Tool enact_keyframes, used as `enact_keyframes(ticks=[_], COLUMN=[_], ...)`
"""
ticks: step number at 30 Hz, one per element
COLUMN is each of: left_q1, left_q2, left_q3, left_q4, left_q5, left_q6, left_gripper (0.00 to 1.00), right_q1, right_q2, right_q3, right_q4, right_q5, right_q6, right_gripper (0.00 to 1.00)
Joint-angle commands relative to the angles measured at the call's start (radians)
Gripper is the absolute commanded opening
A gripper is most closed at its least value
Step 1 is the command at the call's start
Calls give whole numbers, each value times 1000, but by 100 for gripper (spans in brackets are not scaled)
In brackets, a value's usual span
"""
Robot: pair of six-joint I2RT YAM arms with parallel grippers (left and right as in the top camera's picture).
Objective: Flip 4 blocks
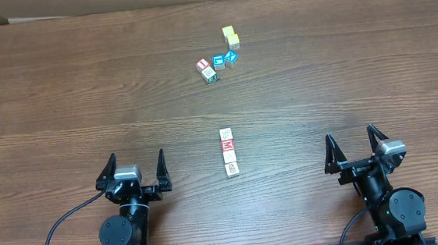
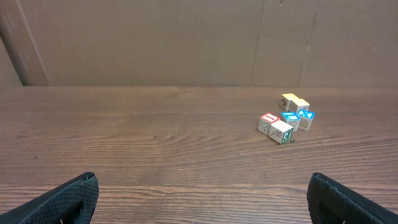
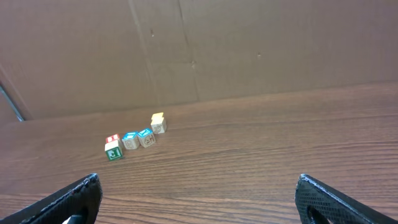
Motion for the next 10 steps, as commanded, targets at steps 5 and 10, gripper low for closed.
enact_keyframes(ticks=[5, 10], left_q1=[0, 0], left_q2=[-9, -9], left_q3=[-3, -3], left_q4=[-2, -2], left_q5=[10, 10], left_q6=[16, 16], left_gripper=[100, 100], right_q1=[-3, -3], right_q2=[-10, -10], right_q3=[-11, -11], right_q4=[5, 5], right_q5=[-6, -6], right_q6=[-4, -4], right_gripper=[100, 100])
